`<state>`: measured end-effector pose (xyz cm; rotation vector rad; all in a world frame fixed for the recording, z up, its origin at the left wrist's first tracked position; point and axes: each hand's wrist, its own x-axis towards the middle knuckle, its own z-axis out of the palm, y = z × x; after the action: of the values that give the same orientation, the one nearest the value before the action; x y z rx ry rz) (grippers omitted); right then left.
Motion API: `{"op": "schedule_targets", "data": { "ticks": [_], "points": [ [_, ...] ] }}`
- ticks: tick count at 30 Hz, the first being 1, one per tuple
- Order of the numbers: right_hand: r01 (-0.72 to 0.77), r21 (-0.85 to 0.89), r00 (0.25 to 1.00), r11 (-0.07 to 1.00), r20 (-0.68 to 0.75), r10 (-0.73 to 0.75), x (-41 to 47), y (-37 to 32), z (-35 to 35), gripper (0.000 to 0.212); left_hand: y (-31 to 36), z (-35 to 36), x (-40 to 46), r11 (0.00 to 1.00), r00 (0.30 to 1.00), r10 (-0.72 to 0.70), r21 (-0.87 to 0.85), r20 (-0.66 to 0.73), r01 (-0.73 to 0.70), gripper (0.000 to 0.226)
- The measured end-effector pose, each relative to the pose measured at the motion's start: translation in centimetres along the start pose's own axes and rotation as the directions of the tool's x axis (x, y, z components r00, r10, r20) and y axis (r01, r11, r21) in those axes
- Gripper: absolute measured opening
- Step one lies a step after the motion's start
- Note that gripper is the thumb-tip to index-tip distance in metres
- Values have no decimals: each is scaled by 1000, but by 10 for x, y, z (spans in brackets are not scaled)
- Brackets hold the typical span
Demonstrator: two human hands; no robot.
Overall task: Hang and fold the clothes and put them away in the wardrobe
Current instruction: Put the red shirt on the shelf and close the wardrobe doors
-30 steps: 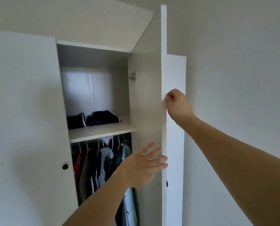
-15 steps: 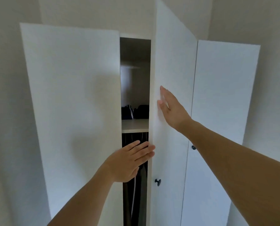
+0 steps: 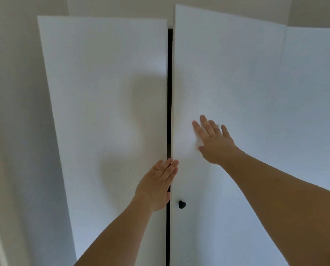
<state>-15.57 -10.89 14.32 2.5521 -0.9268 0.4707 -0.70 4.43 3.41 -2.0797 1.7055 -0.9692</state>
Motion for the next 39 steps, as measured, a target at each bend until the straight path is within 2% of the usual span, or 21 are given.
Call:
{"op": "schedule_targets", "data": {
  "ticks": [10, 22, 31, 39],
  "points": [
    [-60, -109, 998, 992, 14, 62, 34, -3, 35, 93, -23, 20, 38, 998, 993, -52, 32, 104, 49, 70],
    [-139, -212, 982, 967, -157, 107, 61, -9, 70, 98, -37, 44, 63, 999, 994, -51, 20, 99, 49, 71],
    [-113, -189, 983, 975, -166, 82, 61, -6, 72, 95, -44, 47, 66, 999, 994, -32, -19, 100, 34, 71],
    [-68, -130, 990, 989, -131, 51, 43, -5, 61, 91, -46, 33, 56, 998, 987, -51, -30, 155, 57, 69]
  ]
}}
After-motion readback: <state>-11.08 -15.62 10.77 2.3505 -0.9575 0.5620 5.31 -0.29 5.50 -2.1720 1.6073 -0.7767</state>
